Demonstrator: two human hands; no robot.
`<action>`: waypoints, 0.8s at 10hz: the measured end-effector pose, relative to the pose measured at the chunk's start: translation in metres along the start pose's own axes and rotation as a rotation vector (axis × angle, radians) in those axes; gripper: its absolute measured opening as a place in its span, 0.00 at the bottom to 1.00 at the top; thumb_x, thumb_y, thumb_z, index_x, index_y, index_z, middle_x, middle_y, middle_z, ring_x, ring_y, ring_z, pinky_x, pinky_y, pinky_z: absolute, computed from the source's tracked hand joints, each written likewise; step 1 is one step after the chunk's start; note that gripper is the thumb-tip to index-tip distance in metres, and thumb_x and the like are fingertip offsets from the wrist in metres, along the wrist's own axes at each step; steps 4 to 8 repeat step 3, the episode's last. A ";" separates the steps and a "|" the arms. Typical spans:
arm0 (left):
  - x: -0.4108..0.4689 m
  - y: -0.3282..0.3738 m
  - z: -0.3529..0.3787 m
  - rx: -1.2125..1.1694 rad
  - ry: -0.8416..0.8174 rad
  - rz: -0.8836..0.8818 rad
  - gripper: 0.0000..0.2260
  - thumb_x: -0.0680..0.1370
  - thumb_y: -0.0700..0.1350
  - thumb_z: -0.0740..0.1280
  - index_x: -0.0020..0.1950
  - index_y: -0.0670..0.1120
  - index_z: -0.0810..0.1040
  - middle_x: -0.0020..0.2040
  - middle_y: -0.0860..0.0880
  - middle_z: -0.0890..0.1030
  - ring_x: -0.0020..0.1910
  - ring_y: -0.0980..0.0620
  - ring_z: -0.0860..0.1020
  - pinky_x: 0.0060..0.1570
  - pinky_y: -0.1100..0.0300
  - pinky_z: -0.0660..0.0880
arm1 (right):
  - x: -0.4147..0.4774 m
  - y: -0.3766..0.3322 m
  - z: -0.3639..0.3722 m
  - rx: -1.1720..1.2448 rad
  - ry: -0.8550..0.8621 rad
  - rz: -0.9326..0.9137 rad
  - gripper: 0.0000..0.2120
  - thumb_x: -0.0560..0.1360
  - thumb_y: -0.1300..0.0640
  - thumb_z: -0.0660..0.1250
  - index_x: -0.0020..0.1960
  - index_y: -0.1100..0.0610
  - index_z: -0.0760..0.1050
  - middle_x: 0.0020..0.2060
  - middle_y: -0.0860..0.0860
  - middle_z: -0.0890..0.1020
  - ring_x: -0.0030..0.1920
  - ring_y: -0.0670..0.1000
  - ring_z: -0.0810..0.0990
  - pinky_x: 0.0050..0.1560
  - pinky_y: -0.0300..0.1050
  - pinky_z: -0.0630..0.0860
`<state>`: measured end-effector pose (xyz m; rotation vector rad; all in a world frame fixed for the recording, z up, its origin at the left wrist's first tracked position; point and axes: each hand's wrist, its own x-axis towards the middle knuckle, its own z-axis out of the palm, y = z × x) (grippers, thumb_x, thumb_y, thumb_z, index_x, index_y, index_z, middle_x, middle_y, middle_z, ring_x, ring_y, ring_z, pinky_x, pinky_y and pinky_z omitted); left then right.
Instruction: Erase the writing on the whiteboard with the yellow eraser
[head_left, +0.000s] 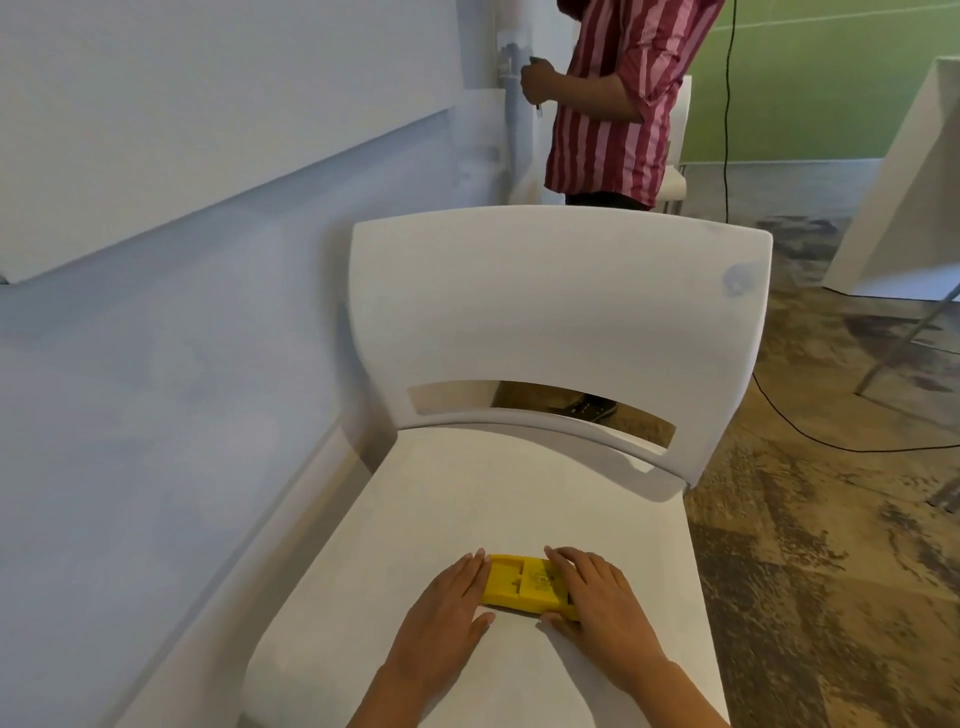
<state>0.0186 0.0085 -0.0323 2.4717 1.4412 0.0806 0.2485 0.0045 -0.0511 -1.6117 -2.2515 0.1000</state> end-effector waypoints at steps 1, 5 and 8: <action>-0.024 -0.007 -0.020 0.076 -0.002 -0.078 0.29 0.83 0.55 0.39 0.68 0.47 0.74 0.62 0.51 0.79 0.62 0.56 0.75 0.71 0.63 0.51 | 0.006 -0.013 -0.006 -0.024 0.056 -0.048 0.35 0.58 0.40 0.79 0.62 0.50 0.74 0.52 0.44 0.79 0.48 0.47 0.79 0.45 0.41 0.79; -0.068 -0.022 -0.062 0.241 0.325 -0.166 0.29 0.84 0.53 0.39 0.67 0.42 0.75 0.66 0.48 0.76 0.64 0.53 0.75 0.71 0.61 0.48 | 0.015 -0.051 -0.020 0.067 0.074 -0.137 0.31 0.58 0.44 0.80 0.58 0.48 0.75 0.48 0.42 0.79 0.48 0.44 0.74 0.41 0.37 0.77; -0.068 -0.022 -0.062 0.241 0.325 -0.166 0.29 0.84 0.53 0.39 0.67 0.42 0.75 0.66 0.48 0.76 0.64 0.53 0.75 0.71 0.61 0.48 | 0.015 -0.051 -0.020 0.067 0.074 -0.137 0.31 0.58 0.44 0.80 0.58 0.48 0.75 0.48 0.42 0.79 0.48 0.44 0.74 0.41 0.37 0.77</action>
